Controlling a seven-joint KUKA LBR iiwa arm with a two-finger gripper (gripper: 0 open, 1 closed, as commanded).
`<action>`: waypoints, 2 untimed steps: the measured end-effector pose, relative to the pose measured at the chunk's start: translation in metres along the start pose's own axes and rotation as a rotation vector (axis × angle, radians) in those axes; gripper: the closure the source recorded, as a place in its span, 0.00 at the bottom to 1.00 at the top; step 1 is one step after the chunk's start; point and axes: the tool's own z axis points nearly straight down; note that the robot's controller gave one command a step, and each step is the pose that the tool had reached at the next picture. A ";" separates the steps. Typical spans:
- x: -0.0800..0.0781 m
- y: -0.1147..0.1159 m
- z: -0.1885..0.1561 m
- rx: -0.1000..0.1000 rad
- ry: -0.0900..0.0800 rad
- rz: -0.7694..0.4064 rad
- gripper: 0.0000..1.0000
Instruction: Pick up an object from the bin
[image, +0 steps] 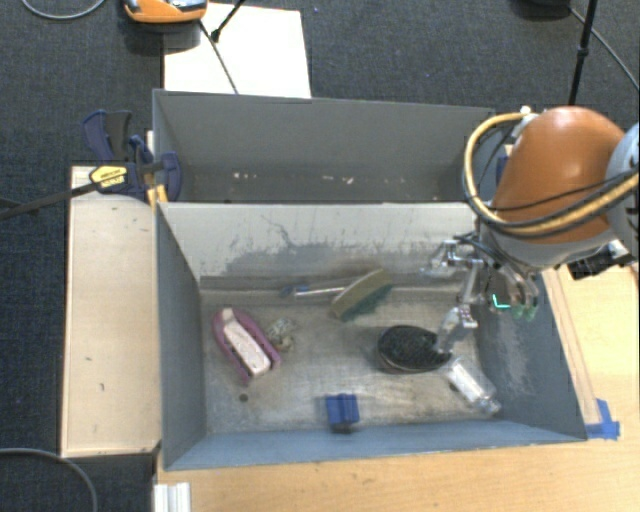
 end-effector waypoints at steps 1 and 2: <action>-0.004 -0.007 0.152 -0.001 -0.013 0.071 0.00; -0.006 -0.007 0.148 0.000 -0.019 0.067 1.00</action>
Offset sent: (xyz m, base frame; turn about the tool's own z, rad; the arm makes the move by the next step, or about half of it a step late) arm 0.0010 -0.0069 -0.1523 0.0709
